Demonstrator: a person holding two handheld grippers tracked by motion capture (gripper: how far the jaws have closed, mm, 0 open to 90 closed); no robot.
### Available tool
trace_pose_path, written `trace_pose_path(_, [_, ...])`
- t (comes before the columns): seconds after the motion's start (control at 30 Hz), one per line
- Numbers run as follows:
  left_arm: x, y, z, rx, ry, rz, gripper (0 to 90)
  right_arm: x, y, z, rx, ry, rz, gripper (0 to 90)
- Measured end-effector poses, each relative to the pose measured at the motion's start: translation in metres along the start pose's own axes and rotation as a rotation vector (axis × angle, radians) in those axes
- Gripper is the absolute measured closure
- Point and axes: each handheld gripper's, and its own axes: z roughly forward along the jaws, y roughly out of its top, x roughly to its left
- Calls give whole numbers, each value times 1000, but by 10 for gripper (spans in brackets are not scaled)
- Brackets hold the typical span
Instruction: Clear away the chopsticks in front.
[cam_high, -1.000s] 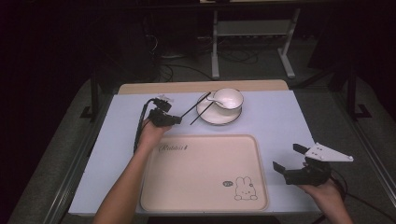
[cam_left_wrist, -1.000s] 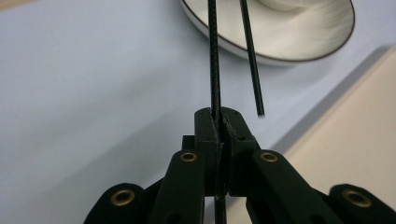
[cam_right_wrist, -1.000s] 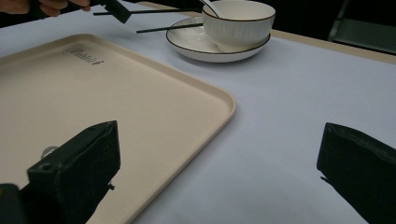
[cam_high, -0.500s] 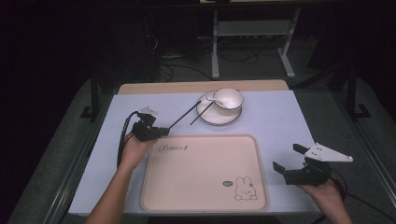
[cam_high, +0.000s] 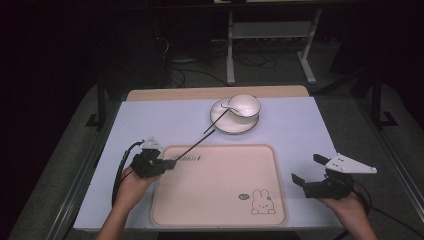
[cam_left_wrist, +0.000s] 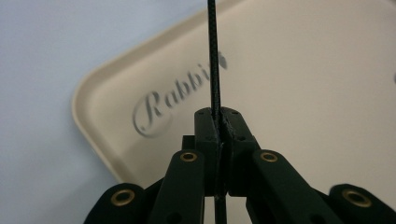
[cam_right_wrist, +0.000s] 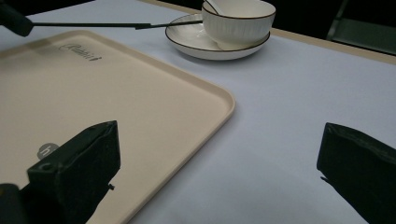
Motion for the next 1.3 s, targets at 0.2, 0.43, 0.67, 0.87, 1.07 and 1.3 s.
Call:
trace_pose_path(0.2, [-7, -14, -3, 27, -9, 10, 862, 0, 1, 0, 0, -4, -6, 0])
trace_pose_path(0.43, [-10, -23, 1, 63, -29, 9, 862, -1, 0, 0, 1, -10, -3, 0])
trace_pose_path(0.67, [-8, -27, 10, 102, -37, 9, 859, -1, 0, 0, 5, -8, -4, 0])
trace_pose_path(0.87, [-6, -29, 13, 120, -44, 11, 854, -1, 0, 0, 5, -5, -4, 0])
trace_pose_path(1.07, [-5, -30, 13, 113, -55, -2, 845, -1, 0, 0, 6, -6, -4, 0])
trace_pose_path(1.3, [-4, -27, 10, 86, -80, -11, 748, 0, 0, 1, 6, -4, -4, 0])
